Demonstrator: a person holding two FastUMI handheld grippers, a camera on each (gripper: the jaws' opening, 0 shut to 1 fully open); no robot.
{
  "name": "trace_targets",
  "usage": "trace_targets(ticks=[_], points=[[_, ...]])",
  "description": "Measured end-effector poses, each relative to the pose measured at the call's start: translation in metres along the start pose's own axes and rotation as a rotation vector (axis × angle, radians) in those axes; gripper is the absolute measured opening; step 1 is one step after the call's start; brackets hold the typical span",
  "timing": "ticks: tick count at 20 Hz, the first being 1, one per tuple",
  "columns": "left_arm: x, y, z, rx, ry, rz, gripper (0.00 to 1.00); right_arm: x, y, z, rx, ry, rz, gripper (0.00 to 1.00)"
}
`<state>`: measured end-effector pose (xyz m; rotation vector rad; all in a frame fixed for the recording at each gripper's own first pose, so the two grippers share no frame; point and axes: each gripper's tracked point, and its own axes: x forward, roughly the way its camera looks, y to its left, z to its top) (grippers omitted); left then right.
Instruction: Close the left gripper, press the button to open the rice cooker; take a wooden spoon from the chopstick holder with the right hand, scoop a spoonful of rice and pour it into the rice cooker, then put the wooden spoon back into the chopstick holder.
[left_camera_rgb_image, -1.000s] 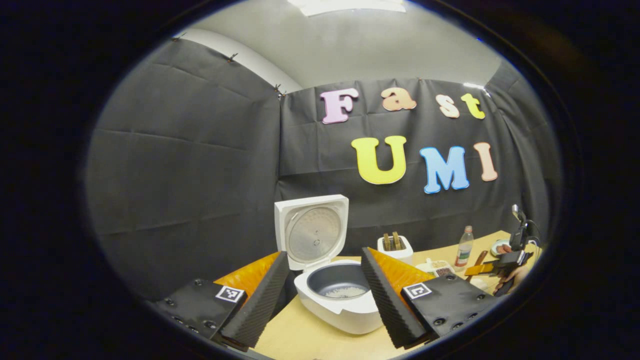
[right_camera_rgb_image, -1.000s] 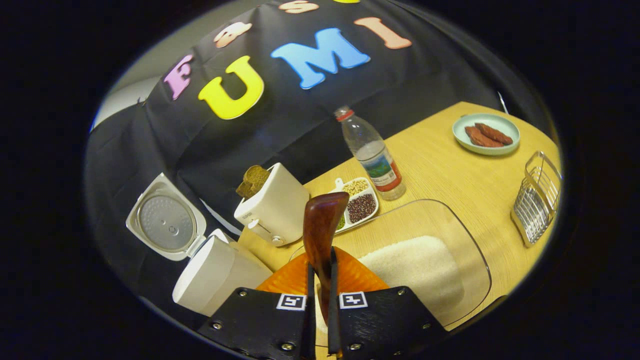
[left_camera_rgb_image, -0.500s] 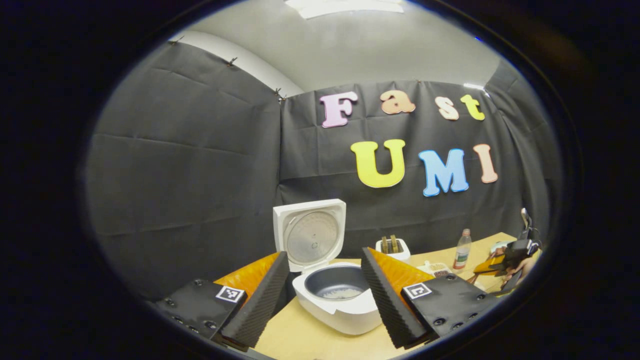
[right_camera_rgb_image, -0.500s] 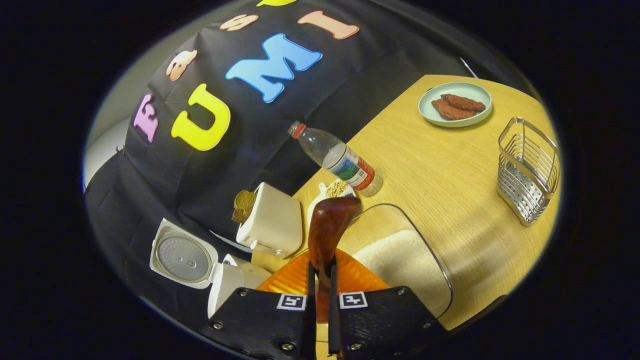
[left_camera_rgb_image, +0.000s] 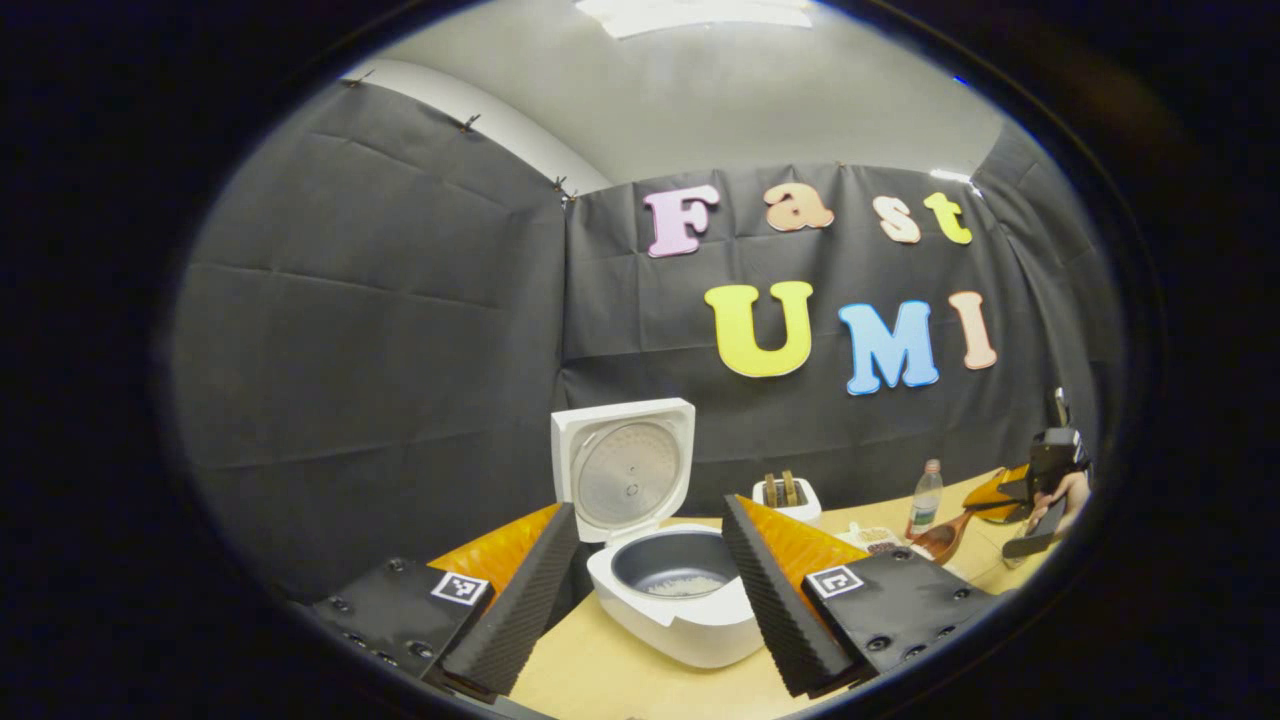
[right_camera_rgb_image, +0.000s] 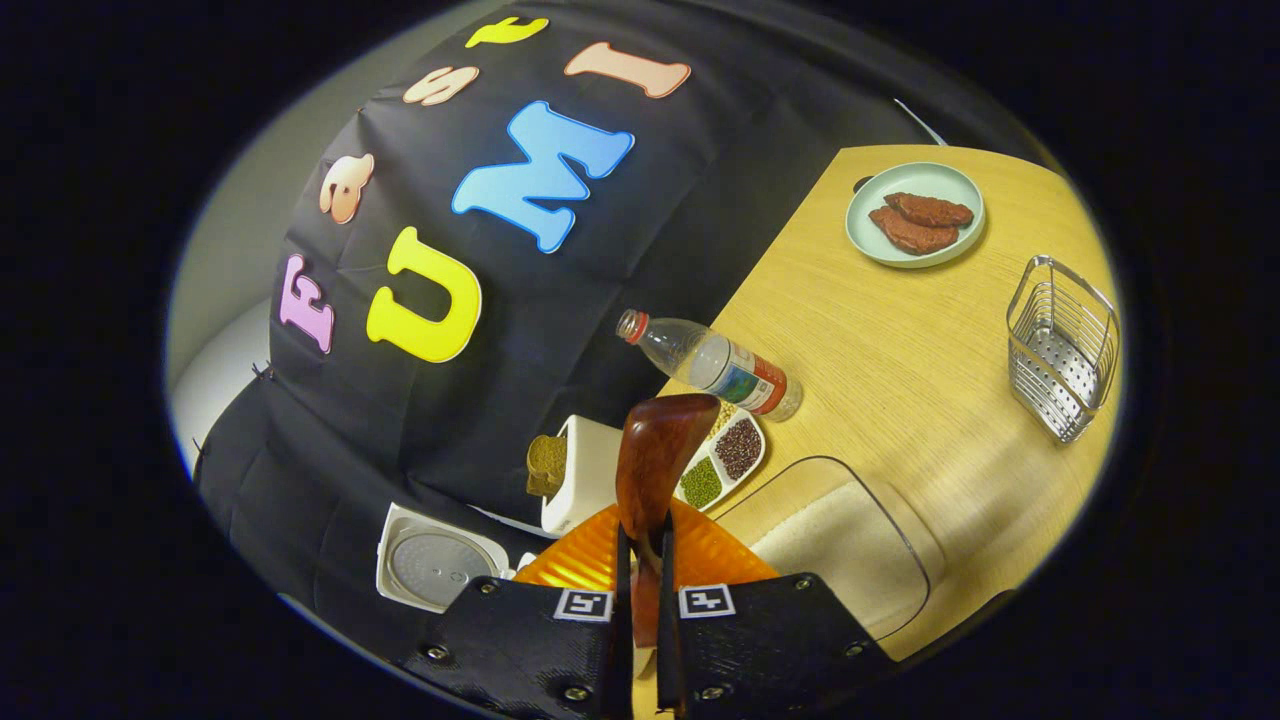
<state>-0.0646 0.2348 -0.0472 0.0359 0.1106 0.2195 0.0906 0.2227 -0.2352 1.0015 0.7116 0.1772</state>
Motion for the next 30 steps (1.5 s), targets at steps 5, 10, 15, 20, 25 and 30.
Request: trace_targets(ticks=[5,10,15,20,25,30], points=[[0.001,0.017,-0.005,-0.002,0.008,0.022,0.99,0.008,0.06,-0.009,-0.02,0.02,0.096,0.1],[-0.009,0.041,-0.002,0.012,0.002,0.067,0.99,0.023,0.105,-0.026,-0.066,0.046,0.153,0.1],[-0.022,0.065,-0.013,0.0,0.021,0.114,0.99,0.04,0.146,-0.055,-0.096,0.085,0.203,0.1],[-0.029,0.088,-0.028,-0.019,0.044,0.17,0.99,0.061,0.18,-0.086,-0.159,0.128,0.241,0.1],[-0.043,0.11,-0.04,-0.037,0.06,0.231,1.0,0.082,0.214,-0.119,-0.24,0.158,0.276,0.1],[-0.061,0.139,-0.057,-0.055,0.089,0.313,1.0,0.106,0.237,-0.159,-0.347,0.182,0.294,0.09]])
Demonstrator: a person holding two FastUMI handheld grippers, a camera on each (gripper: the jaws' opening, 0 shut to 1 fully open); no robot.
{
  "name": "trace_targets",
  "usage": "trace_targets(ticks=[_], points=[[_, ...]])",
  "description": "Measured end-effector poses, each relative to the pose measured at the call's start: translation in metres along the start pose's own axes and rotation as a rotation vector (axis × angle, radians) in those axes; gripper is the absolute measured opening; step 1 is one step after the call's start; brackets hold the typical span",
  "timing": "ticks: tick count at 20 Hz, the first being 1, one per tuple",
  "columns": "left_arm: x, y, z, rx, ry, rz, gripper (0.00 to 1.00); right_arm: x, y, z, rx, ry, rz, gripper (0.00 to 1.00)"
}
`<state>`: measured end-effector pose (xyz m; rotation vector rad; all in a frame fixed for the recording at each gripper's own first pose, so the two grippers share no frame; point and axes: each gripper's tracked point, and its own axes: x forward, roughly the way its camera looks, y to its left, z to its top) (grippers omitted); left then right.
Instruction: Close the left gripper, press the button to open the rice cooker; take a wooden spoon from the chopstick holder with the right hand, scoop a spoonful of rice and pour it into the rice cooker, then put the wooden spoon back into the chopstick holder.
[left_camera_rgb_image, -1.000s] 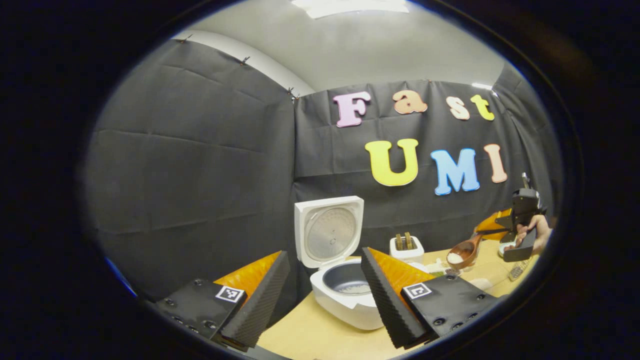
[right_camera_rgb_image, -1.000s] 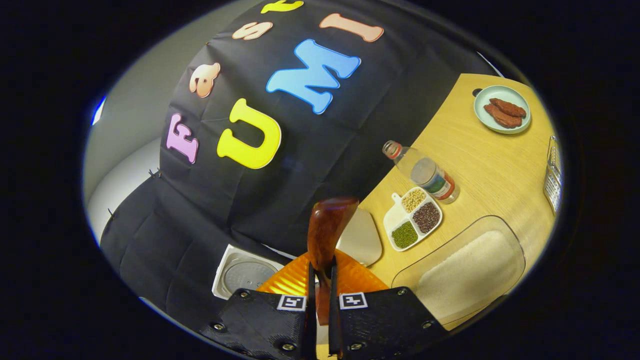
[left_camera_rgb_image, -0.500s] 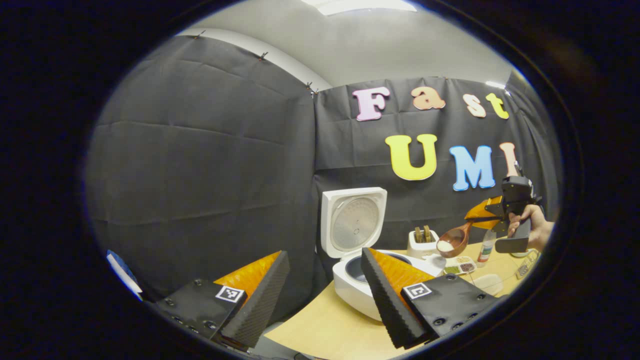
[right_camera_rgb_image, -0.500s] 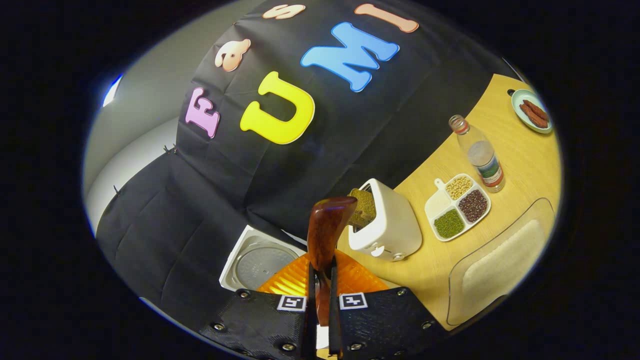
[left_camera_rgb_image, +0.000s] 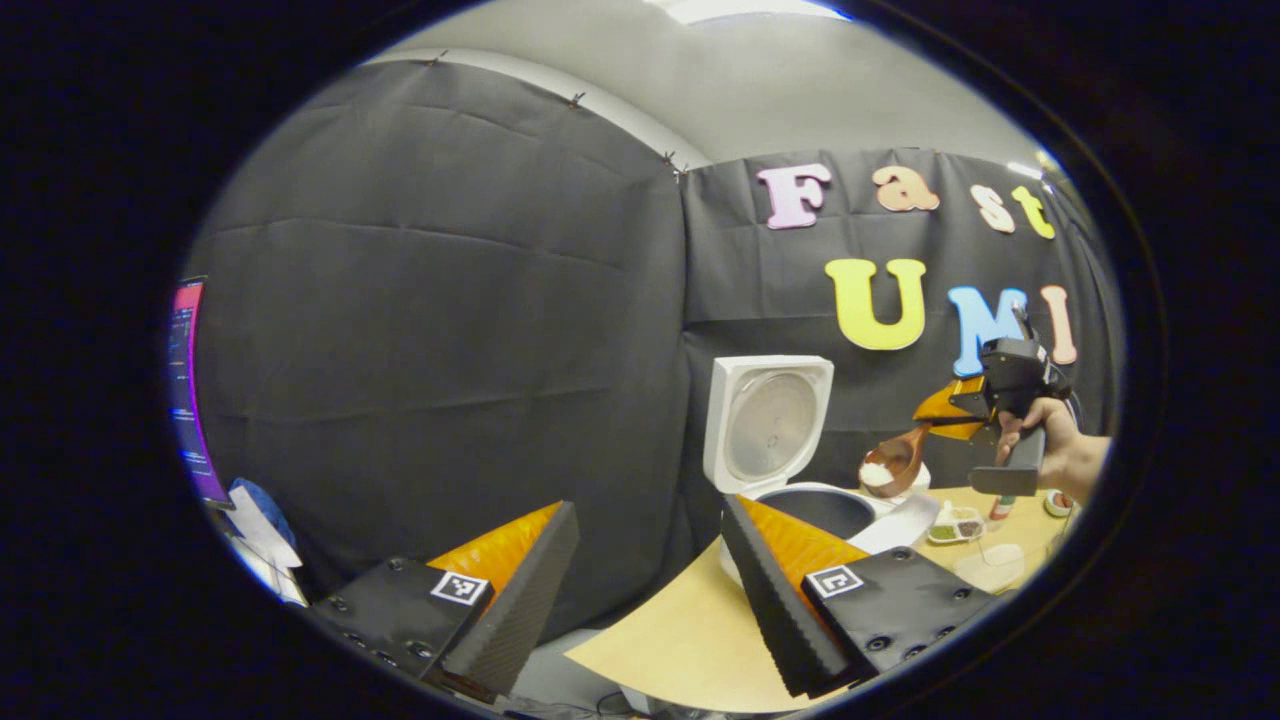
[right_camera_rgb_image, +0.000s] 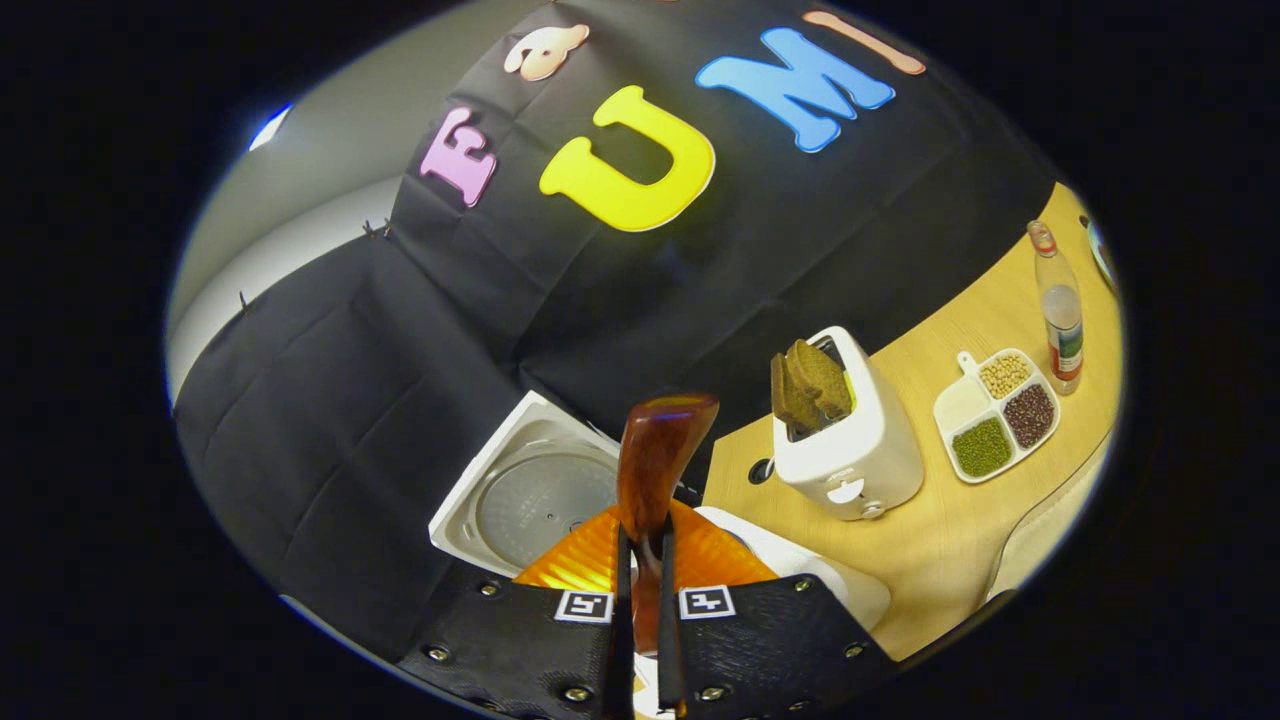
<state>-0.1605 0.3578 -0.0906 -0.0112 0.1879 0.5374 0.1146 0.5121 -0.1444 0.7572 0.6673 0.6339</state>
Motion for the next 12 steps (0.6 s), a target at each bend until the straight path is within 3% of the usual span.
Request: trace_targets(ticks=[10,12], points=[[-0.029,0.053,-0.019,-0.011,0.047,0.133,0.99,0.062,-0.001,-0.04,-0.297,0.066,-0.069,0.09],[-0.037,0.054,-0.019,-0.008,0.048,0.146,0.95,0.066,0.002,-0.049,-0.358,0.084,-0.061,0.1]])
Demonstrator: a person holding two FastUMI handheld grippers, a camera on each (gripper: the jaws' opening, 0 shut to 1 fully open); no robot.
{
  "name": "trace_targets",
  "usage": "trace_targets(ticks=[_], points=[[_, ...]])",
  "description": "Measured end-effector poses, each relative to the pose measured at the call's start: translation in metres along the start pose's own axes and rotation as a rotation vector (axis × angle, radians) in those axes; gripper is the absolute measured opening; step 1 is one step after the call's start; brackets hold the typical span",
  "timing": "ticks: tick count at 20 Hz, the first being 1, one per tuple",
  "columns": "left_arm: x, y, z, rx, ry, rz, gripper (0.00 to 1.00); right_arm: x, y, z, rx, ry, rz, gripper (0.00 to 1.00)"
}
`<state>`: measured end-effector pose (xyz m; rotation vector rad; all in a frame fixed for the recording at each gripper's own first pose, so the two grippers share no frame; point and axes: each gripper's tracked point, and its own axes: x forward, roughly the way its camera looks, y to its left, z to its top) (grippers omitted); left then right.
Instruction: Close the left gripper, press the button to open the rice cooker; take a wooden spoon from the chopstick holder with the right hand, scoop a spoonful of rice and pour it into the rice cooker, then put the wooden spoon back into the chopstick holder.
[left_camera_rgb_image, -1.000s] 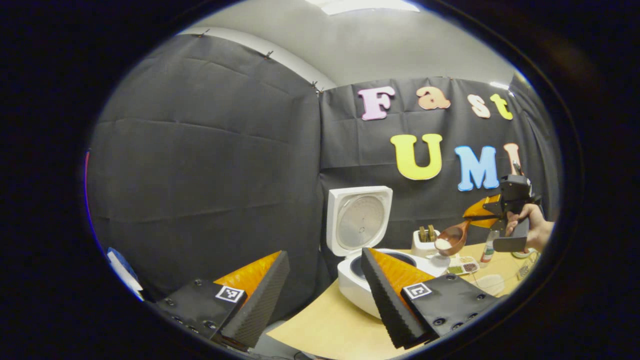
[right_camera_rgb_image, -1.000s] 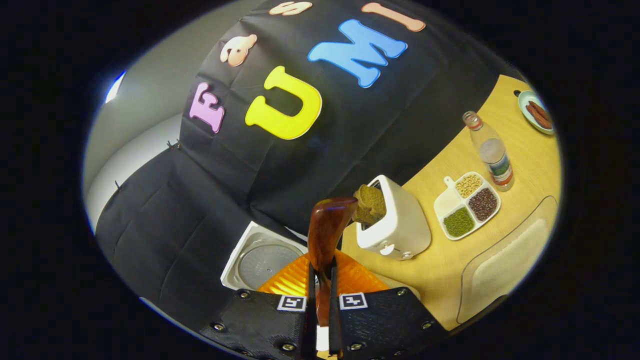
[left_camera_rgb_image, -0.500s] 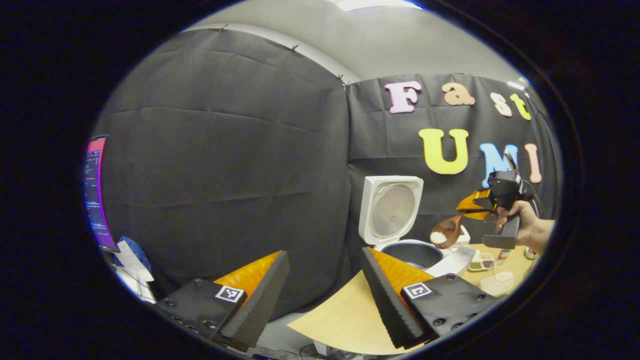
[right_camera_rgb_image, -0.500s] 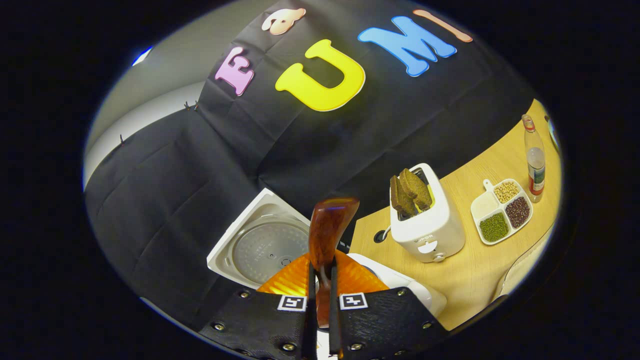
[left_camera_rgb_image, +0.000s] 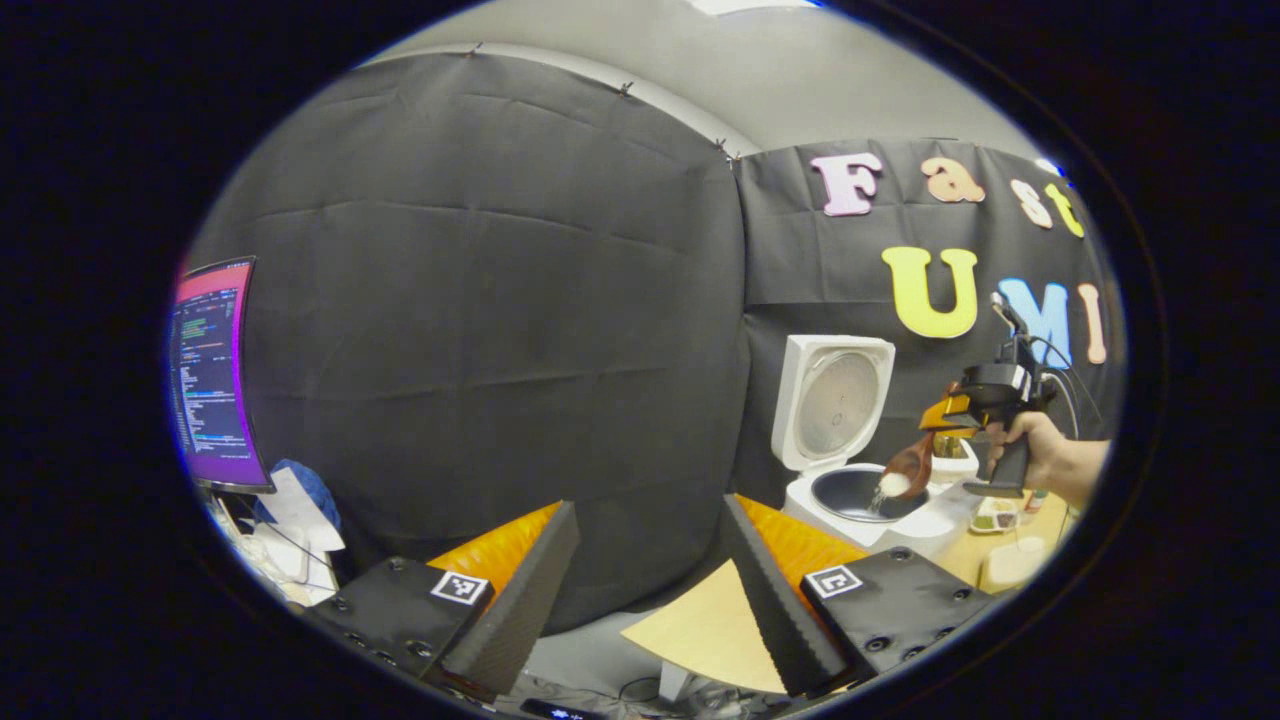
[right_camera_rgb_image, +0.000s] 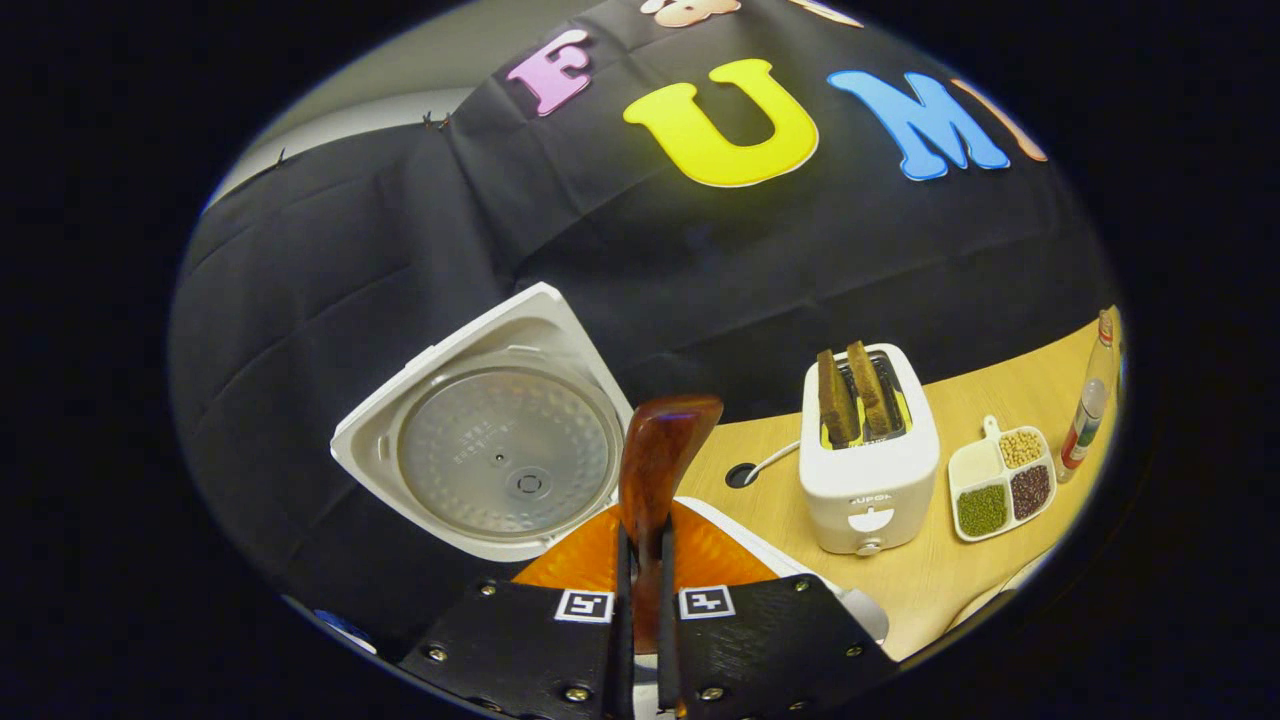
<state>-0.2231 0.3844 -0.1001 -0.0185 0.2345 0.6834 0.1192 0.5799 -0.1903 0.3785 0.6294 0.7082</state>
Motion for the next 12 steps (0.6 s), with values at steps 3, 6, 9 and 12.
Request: trace_targets(ticks=[3,6,9,12], points=[[-0.002,0.002,0.002,-0.003,-0.001,0.01,0.95,-0.002,0.007,0.001,-0.144,-0.013,-0.008,0.09],[0.0,0.002,0.0,-0.01,-0.003,0.009,0.99,-0.006,0.015,0.003,-0.282,-0.041,0.0,0.09],[0.001,-0.003,0.002,-0.004,-0.006,-0.004,0.95,-0.012,0.022,0.012,-0.415,-0.077,0.01,0.09],[0.001,-0.007,0.003,0.002,-0.007,-0.016,0.99,-0.019,0.032,0.027,-0.552,-0.128,0.031,0.09]])
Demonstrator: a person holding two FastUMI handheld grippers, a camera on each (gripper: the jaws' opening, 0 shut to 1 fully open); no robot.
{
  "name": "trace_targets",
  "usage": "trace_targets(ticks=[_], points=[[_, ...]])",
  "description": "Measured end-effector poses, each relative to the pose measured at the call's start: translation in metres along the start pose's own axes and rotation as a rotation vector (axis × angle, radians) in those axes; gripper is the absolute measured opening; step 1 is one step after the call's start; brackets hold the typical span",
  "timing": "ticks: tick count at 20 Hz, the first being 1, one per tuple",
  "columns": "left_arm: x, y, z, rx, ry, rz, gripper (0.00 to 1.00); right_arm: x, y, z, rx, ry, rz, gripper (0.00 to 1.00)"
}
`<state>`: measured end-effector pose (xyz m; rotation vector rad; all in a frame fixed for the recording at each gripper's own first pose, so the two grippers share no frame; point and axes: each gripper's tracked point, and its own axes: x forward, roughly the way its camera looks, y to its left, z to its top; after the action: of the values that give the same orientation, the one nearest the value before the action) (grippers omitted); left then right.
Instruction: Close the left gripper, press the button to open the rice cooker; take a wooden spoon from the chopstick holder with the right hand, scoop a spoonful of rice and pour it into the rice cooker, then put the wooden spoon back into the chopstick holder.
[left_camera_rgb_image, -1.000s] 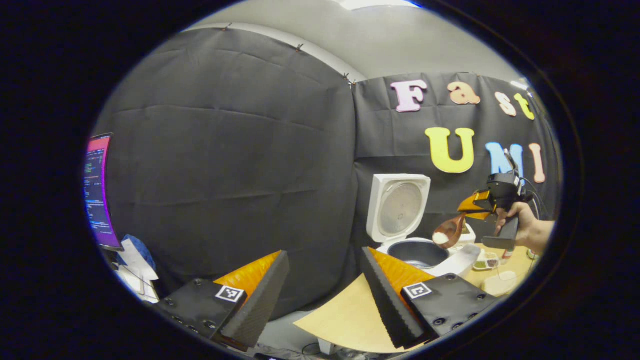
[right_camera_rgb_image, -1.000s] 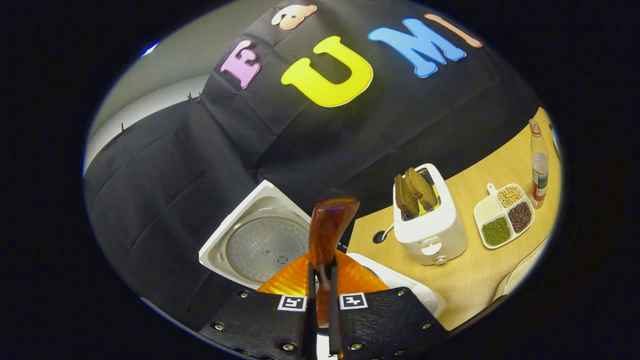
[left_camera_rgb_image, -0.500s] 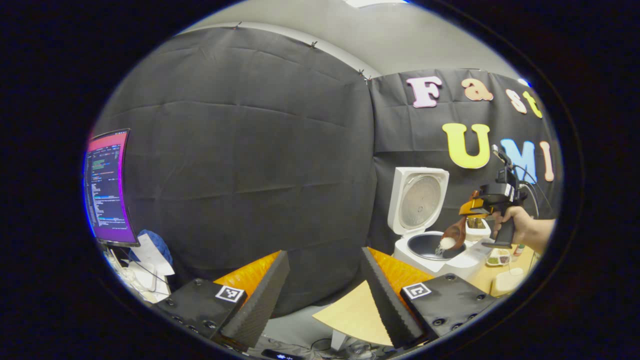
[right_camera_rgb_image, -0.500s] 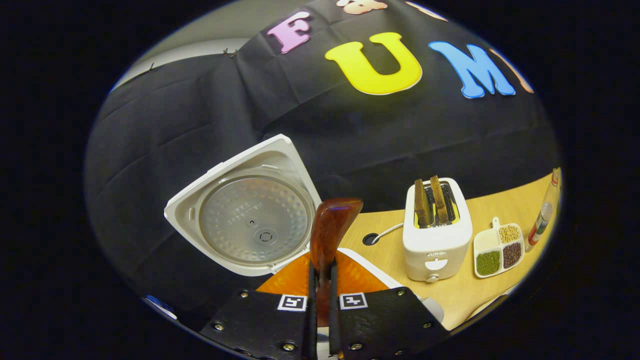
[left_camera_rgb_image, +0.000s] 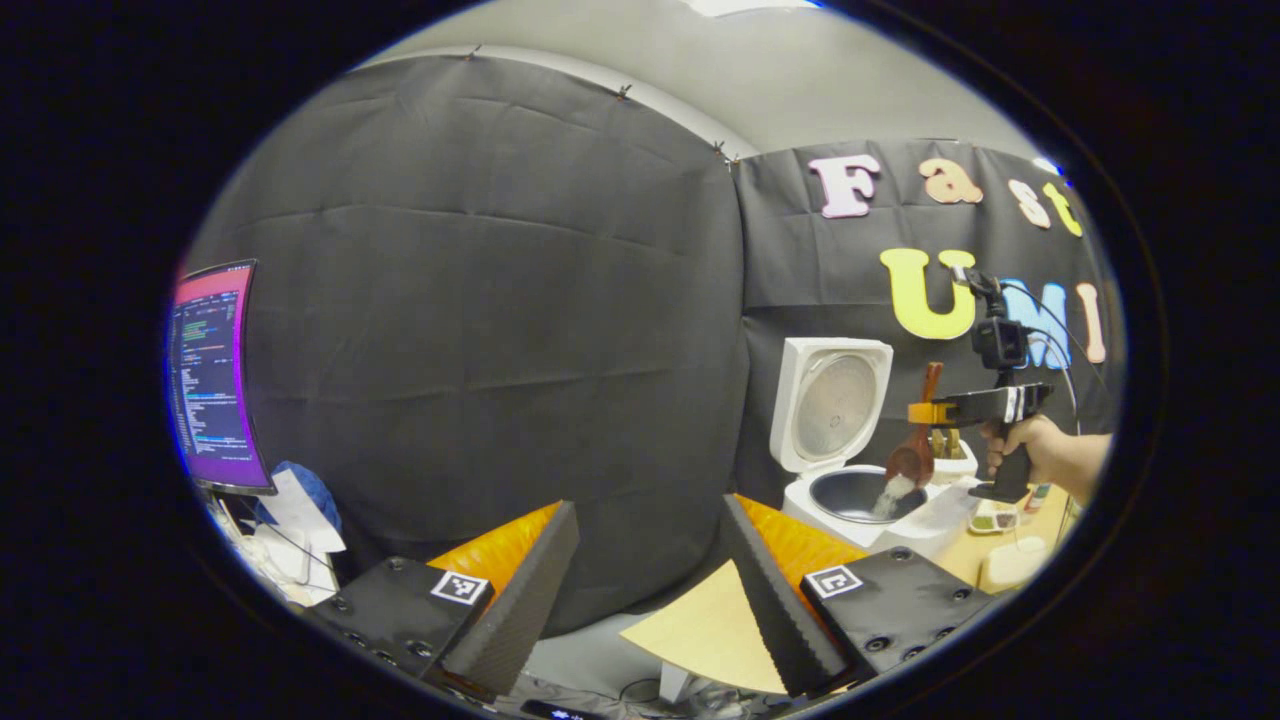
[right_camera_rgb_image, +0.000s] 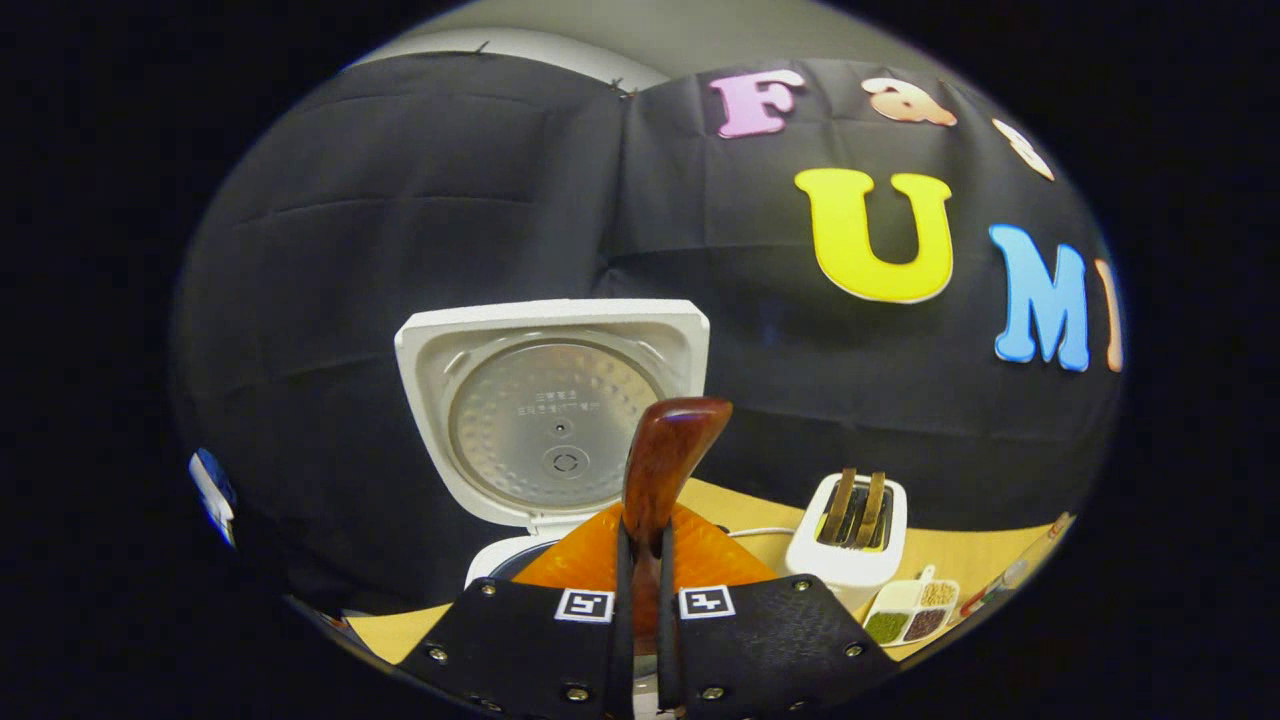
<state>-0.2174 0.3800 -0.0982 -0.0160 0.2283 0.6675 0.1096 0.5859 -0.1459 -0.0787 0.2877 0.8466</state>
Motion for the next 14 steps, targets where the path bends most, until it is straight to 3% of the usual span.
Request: trace_targets(ticks=[4,5,8,9,12,14], points=[[0.001,0.001,0.005,-0.001,-0.005,-0.01,0.99,-0.006,0.013,0.015,-0.229,-0.078,-0.014,0.09],[0.002,0.001,0.005,-0.004,-0.004,-0.012,0.95,-0.008,0.017,0.018,-0.287,-0.092,-0.011,0.09],[0.002,0.0,0.007,-0.007,-0.011,-0.022,0.99,-0.01,0.034,0.016,-0.432,-0.118,0.0,0.1],[0.003,0.0,0.008,-0.004,-0.013,-0.022,0.95,-0.011,0.036,0.016,-0.471,-0.126,0.0,0.1],[0.003,-0.001,0.009,0.001,-0.013,-0.026,0.99,-0.009,0.039,0.01,-0.526,-0.133,-0.007,0.1],[0.004,0.0,0.009,0.003,-0.015,-0.028,0.95,-0.006,0.038,0.003,-0.463,-0.101,0.002,0.09]])
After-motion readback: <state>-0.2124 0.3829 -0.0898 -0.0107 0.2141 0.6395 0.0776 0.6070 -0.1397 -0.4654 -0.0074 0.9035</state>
